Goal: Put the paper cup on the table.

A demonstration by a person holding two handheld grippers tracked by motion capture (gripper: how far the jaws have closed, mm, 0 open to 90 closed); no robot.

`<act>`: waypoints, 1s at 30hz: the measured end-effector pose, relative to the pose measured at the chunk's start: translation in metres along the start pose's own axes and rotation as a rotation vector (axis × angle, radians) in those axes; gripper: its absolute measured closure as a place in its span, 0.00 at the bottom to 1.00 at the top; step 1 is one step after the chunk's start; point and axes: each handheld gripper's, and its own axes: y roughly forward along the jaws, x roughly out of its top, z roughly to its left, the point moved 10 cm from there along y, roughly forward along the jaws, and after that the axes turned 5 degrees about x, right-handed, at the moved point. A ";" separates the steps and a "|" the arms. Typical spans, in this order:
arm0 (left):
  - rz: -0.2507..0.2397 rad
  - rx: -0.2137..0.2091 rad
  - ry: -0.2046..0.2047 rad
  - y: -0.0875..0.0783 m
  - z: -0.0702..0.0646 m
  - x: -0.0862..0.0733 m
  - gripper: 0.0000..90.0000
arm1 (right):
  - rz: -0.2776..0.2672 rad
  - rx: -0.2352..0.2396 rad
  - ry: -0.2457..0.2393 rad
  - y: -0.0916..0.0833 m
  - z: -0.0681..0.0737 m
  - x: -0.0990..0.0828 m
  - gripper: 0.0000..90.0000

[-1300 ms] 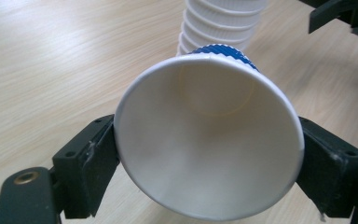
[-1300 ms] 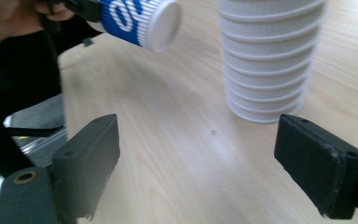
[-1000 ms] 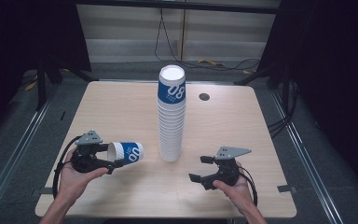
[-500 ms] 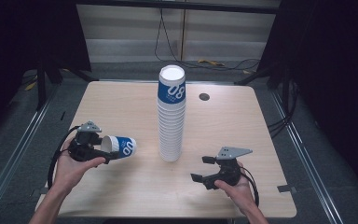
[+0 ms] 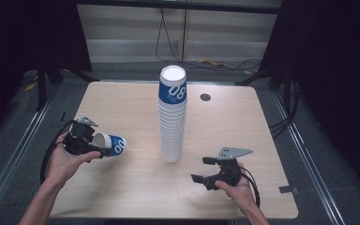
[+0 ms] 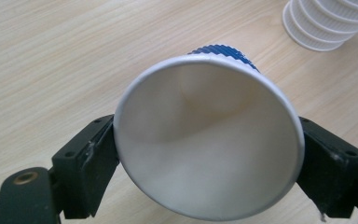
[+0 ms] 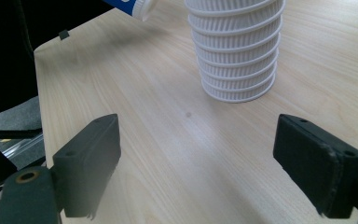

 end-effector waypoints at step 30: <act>0.238 0.054 0.034 0.019 0.020 -0.001 0.16 | 0.018 0.003 -0.004 0.003 0.002 0.000 0.18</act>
